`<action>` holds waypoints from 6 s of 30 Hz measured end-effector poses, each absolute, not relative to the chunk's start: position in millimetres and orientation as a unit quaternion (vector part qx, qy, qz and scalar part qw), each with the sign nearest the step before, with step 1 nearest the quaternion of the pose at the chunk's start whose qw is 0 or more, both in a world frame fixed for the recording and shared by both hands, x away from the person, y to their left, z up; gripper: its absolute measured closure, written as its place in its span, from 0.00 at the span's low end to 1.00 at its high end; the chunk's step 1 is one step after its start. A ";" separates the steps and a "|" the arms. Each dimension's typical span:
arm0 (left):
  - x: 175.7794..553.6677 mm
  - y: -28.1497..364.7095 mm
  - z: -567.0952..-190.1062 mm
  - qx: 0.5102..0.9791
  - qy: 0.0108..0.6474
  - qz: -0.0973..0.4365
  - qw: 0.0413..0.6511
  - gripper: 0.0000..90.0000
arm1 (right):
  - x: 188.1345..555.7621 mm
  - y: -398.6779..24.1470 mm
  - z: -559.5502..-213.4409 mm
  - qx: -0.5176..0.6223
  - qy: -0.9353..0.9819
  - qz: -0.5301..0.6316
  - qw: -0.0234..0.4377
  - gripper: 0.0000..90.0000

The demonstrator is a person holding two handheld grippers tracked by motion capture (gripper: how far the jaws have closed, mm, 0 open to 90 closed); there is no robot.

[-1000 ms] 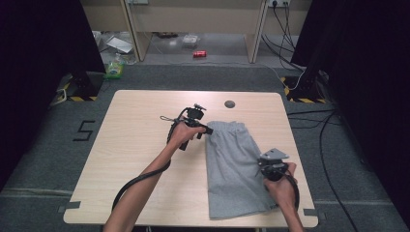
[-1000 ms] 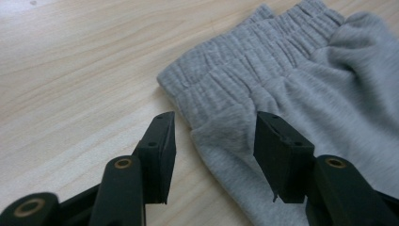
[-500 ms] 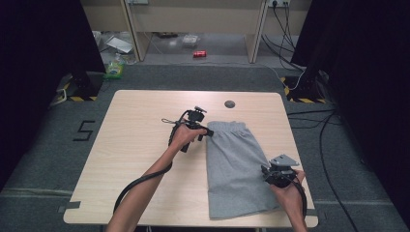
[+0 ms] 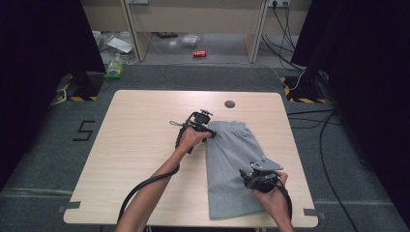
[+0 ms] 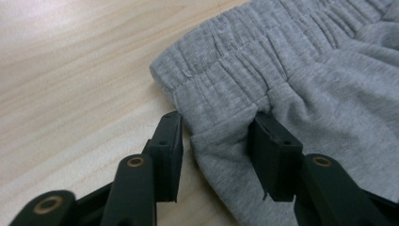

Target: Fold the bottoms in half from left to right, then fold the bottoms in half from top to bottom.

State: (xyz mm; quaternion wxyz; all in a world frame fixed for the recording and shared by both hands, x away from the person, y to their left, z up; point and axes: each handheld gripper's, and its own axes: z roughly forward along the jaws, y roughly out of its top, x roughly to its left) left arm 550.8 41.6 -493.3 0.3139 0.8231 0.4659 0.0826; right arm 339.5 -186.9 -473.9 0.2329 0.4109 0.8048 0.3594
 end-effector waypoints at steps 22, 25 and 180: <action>555.4 43.7 -492.5 0.834 0.452 0.123 0.291 0.72 | 269.0 -97.7 -494.4 0.295 0.879 0.361 0.105 0.46; 556.6 47.9 -493.4 0.831 0.455 0.121 0.296 0.73 | 268.6 -95.5 -499.1 0.291 0.886 0.347 0.101 0.46; 557.9 164.7 -494.2 0.818 0.487 0.134 0.276 0.73 | 509.1 -90.4 -489.6 0.480 0.770 0.383 0.174 0.42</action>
